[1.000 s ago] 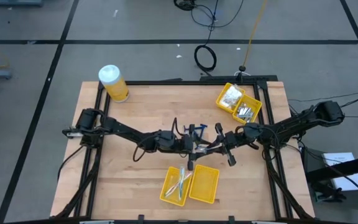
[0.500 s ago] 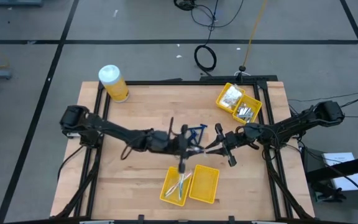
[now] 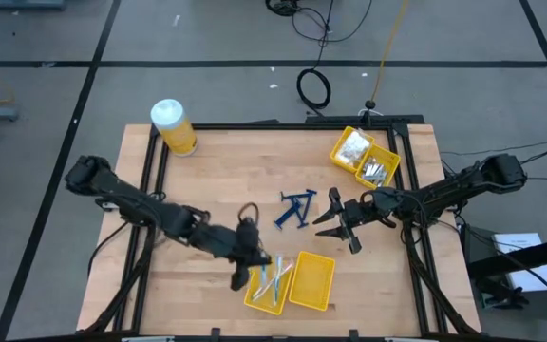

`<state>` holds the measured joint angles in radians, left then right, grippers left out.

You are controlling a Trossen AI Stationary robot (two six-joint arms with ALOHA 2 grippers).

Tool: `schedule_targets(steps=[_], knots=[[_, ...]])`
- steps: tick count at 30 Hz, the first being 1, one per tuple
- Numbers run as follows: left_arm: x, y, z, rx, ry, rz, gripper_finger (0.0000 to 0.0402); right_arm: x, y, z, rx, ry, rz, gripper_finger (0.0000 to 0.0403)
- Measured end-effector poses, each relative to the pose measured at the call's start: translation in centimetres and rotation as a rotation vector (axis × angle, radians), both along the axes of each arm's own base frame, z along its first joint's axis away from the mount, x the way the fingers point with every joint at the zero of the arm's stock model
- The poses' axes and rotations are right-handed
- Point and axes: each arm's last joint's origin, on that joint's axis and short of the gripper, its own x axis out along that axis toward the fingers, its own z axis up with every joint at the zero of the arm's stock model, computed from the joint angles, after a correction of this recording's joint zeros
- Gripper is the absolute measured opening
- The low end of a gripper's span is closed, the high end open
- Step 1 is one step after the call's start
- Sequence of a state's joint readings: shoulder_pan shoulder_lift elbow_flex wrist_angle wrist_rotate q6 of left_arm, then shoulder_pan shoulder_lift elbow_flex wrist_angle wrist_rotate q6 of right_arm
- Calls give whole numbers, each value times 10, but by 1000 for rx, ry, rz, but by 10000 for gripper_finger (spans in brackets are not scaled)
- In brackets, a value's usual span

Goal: Pick & Place Travel size toiletries
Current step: Put the white and blue toothbrush into the bottom left yellow bin

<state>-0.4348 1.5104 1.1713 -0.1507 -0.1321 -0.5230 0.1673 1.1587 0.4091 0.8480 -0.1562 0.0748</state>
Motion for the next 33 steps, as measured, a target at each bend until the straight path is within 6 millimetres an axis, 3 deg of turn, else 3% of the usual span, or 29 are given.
schedule_targets(steps=[7, 12, 20, 28, 33], knots=[[22, -17, -52, -70, 181, -60, 8, 0, 0, 0, 18, 4, 1, 130], [35, -17, -77, -36, 220, -81, 46, 0, 0, 0, 17, 5, 1, 130], [41, -9, -83, -83, 256, -75, 90, 0, 0, -1, 16, 14, 1, 131], [41, 2, -71, -174, 262, -172, 141, 0, 0, -2, 14, 27, 1, 133], [42, 11, -68, -145, 248, -181, 171, 0, 0, -2, 14, 29, 2, 134]])
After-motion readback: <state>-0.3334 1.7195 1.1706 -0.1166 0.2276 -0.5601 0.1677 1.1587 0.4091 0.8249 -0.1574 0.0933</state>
